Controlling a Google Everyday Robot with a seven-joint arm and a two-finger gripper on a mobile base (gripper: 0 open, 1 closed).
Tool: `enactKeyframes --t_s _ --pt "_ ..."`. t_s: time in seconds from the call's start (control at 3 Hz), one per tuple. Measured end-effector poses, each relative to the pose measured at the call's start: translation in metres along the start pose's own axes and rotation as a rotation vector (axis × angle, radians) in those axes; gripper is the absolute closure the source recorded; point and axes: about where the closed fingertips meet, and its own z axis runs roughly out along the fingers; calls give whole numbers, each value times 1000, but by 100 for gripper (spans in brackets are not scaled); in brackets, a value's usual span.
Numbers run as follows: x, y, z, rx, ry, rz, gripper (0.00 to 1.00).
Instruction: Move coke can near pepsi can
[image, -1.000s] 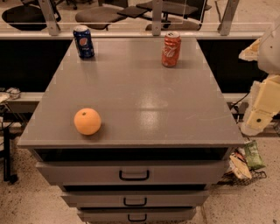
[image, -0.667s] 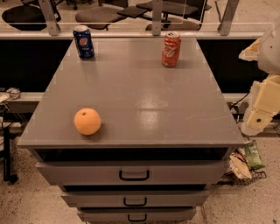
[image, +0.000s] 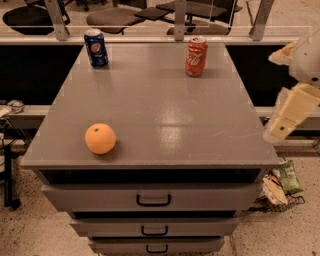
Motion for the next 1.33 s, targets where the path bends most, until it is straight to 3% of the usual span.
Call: enactKeyframes --t_s 0.67,1.33 --pt "-35 -95 74 139 -258 61 0" --pt "-94 -177 155 213 -477 147 0"
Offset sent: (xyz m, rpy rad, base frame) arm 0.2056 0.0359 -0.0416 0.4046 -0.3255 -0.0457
